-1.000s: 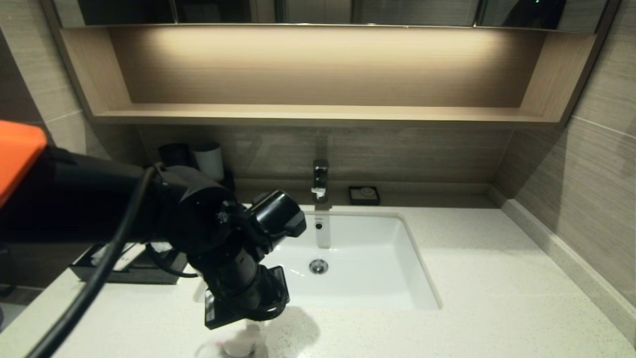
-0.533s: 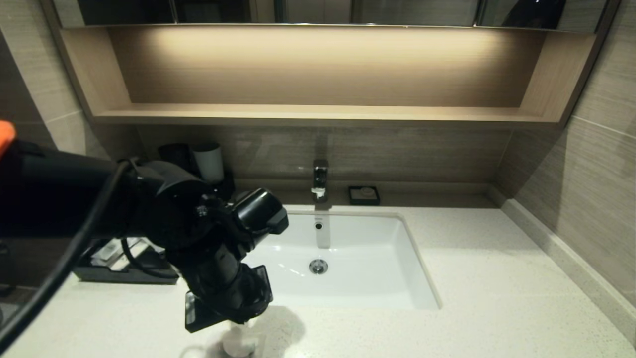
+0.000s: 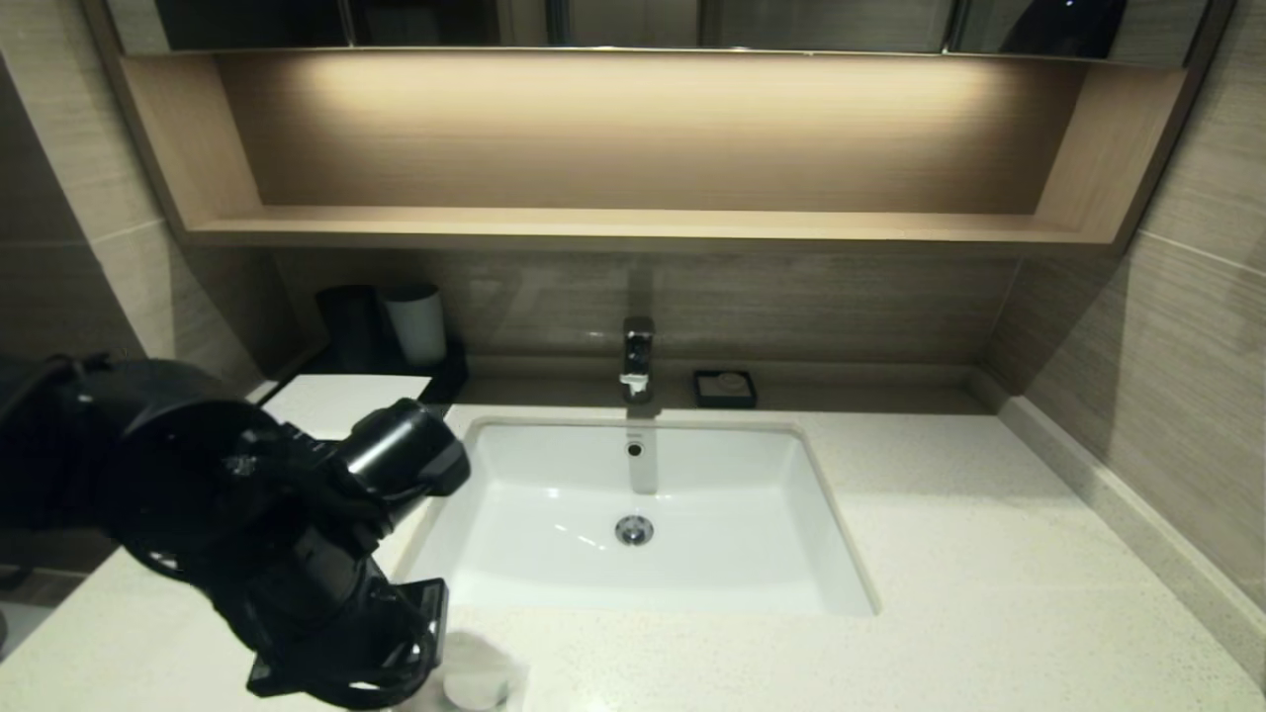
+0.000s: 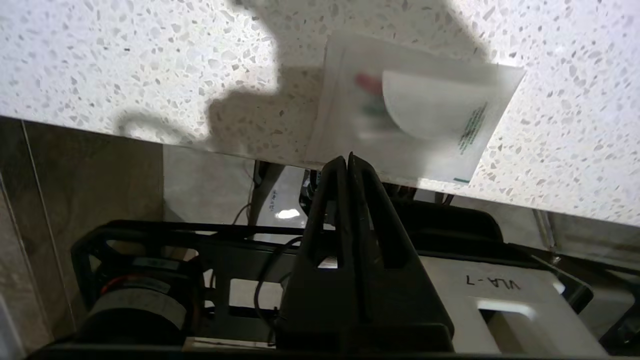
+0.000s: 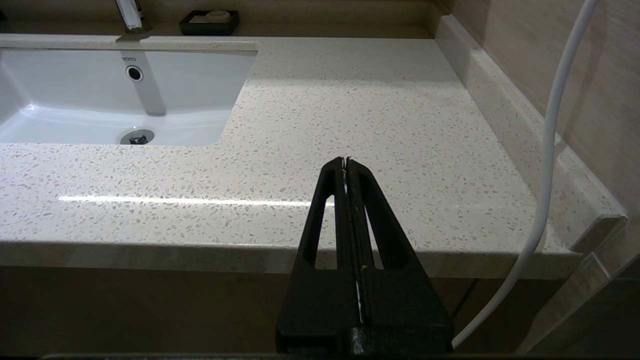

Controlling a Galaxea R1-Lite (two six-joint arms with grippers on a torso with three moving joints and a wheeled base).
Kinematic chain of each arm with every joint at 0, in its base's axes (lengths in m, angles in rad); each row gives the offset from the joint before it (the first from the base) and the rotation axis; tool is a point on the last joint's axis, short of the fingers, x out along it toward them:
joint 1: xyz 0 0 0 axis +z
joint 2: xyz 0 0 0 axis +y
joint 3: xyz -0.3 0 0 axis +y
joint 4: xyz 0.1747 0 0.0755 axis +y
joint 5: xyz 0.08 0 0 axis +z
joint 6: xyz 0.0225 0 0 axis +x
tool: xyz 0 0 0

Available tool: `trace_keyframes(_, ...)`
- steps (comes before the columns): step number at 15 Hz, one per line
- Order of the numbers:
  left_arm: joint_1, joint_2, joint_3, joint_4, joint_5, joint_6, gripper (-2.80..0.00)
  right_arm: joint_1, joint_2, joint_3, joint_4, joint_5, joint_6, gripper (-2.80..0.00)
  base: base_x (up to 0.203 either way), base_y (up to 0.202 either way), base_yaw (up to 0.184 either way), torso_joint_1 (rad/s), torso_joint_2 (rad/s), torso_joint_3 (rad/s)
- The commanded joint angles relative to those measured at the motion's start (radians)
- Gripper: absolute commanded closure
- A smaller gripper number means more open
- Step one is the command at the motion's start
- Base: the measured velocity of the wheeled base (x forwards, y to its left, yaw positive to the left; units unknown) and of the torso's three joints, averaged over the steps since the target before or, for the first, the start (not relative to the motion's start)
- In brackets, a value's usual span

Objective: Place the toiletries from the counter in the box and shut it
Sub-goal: Pick up the bathroom toiletry

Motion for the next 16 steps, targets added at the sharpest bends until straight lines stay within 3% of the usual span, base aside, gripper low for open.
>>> trace_keyframes(1, 0.009, -0.03, 0.029, -0.009, -0.001, 0.074, 0.0, 0.0, 0.0, 0.002, 0.0, 0.0, -0.001, 0.0, 0.0, 0.0, 0.0, 0.0, 0.0, 0.0)
trace_keyframes(7, 0.009, -0.061, 0.091, -0.124, -0.019, 0.328, 0.0, 0.0, 0.0, 0.002, 0.0, 0.0, -0.001, 0.0, 0.0, 0.0, 0.0, 0.0, 0.0, 0.0)
trace_keyframes(10, 0.009, -0.068, 0.092, -0.156, -0.116, 0.392, 0.0, 0.0, 0.0, 0.002, 0.0, 0.0, -0.001, 0.0, 0.0, 0.0, 0.0, 0.0, 0.0, 0.0)
trace_keyframes(13, 0.065, -0.083, 0.101, -0.156, -0.135, 0.544, 0.0, 0.0, 0.0, 0.002, 0.0, 0.0, -0.001, 0.0, 0.0, 0.0, 0.0, 0.0, 0.0, 0.0)
trace_keyframes(16, 0.114, -0.159, 0.137, -0.177, -0.219, 0.679, 0.0, 0.0, 0.0, 0.002, 0.0, 0.0, -0.001, 0.0, 0.0, 0.0, 0.0, 0.0, 0.0, 0.0)
